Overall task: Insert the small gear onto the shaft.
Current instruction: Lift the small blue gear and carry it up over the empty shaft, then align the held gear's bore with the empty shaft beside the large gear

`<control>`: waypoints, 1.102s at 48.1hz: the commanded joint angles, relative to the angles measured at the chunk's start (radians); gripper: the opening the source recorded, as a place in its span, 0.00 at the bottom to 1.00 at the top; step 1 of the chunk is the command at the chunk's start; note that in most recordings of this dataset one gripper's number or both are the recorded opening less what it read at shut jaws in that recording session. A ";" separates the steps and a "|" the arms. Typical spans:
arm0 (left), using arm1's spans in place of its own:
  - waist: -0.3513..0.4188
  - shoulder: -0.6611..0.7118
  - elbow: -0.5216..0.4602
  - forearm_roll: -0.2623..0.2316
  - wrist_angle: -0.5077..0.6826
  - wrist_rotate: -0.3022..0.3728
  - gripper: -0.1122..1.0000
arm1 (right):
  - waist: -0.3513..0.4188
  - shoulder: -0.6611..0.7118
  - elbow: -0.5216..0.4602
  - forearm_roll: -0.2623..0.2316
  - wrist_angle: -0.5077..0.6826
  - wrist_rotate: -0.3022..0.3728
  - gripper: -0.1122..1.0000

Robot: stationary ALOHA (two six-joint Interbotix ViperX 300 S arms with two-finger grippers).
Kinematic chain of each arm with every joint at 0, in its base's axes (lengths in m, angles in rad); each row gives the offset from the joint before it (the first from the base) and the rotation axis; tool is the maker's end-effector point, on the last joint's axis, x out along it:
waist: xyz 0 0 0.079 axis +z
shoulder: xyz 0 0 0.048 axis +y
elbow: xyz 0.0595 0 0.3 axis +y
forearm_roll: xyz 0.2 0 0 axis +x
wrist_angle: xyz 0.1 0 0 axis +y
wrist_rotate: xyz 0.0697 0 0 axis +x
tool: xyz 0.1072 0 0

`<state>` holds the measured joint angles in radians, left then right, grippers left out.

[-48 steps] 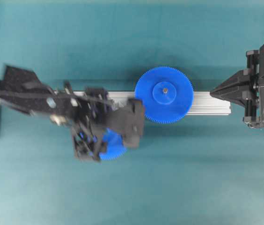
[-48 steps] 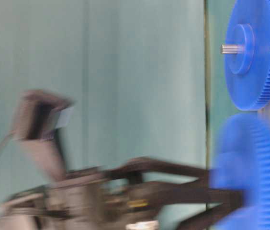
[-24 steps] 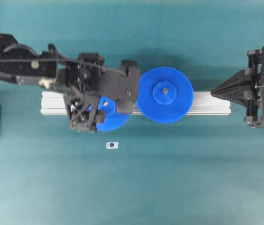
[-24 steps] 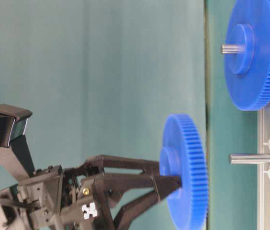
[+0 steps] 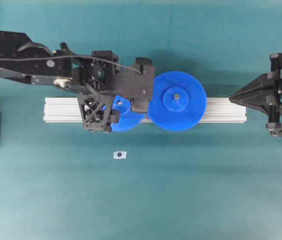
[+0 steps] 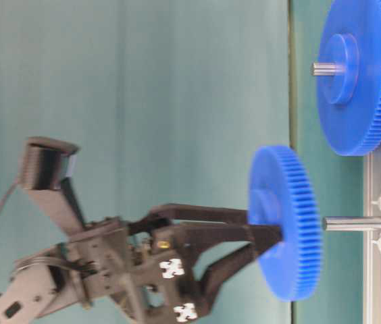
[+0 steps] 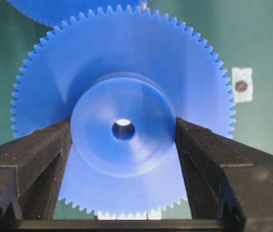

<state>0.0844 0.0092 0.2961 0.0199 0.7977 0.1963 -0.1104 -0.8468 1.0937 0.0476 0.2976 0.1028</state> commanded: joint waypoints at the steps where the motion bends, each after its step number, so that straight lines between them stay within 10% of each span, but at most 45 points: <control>1: 0.005 -0.005 -0.012 0.002 -0.008 0.000 0.75 | 0.000 0.003 -0.014 0.003 -0.008 0.008 0.20; 53: 0.005 0.080 0.006 0.002 -0.011 -0.006 0.75 | 0.006 0.003 -0.014 0.003 -0.008 0.012 0.20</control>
<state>0.0859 0.0844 0.2991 0.0184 0.7869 0.1917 -0.1074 -0.8483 1.0937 0.0476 0.2991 0.1043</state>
